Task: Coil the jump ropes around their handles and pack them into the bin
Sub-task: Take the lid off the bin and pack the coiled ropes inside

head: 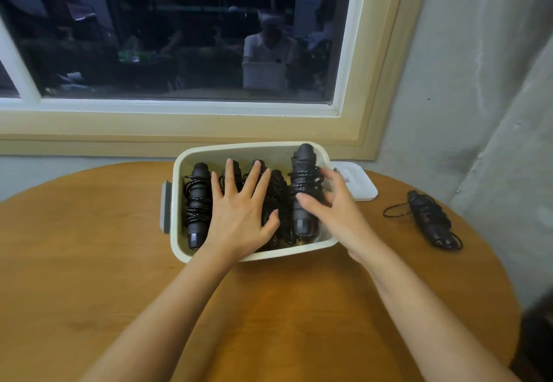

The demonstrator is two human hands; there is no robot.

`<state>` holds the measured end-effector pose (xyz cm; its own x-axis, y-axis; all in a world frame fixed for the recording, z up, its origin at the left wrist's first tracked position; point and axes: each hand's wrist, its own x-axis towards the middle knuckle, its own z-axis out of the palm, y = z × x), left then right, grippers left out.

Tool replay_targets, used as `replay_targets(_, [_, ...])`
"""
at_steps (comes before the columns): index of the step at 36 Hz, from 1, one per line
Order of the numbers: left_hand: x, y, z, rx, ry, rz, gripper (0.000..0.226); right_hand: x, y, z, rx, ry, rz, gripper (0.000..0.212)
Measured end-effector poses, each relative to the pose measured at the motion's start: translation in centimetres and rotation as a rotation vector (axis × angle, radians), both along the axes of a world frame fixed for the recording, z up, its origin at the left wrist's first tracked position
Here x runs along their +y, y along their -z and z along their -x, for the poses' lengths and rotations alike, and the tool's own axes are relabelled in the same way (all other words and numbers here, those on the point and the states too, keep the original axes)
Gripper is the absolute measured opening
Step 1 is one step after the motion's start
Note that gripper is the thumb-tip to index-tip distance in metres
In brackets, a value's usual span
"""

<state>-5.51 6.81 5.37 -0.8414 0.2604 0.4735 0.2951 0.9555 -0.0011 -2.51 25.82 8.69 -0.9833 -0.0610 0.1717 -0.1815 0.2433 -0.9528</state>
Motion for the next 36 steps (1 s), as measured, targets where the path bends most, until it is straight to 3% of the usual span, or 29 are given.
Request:
replay_targets(5, [0.1, 0.3, -0.4, 0.010, -0.004, 0.002, 0.077, -1.1, 1.3, 0.9, 0.133, 0.094, -0.446, 0.073])
replay_targets(9, [0.2, 0.3, -0.7, 0.014, -0.005, -0.005, 0.077, -1.1, 1.5, 0.9, 0.171, 0.156, -0.587, 0.072])
replay_targets(11, [0.4, 0.3, -0.7, 0.012, -0.011, -0.016, 0.078, -1.0, 1.5, 0.7, 0.210, 0.212, -0.753, 0.069])
replay_targets(15, [0.4, 0.2, -0.7, 0.011, -0.017, -0.021, 0.078, -0.6, 1.8, 0.6, 0.442, 0.325, -1.012, 0.070])
replay_targets(18, [0.4, 0.3, -0.7, 0.013, -0.015, -0.020, 0.078, 0.5, 2.1, 1.0, 0.547, 0.327, -1.035, 0.074])
replay_targets(23, [0.4, 0.3, -0.4, 0.030, -0.012, -0.017, 0.077, 3.7, 2.7, 0.8, 0.465, 0.019, -1.092, 0.096])
replay_targets(26, [0.6, 0.1, -0.3, 0.042, -0.001, -0.016, 0.071, 4.8, 3.6, 0.5, 0.436, -0.095, -1.129, 0.094])
replay_targets(36, [3.3, -2.2, 0.9, 0.012, 0.108, -0.029, 0.069, 4.6, 3.7, 0.5, 0.446, -0.094, -1.035, 0.092])
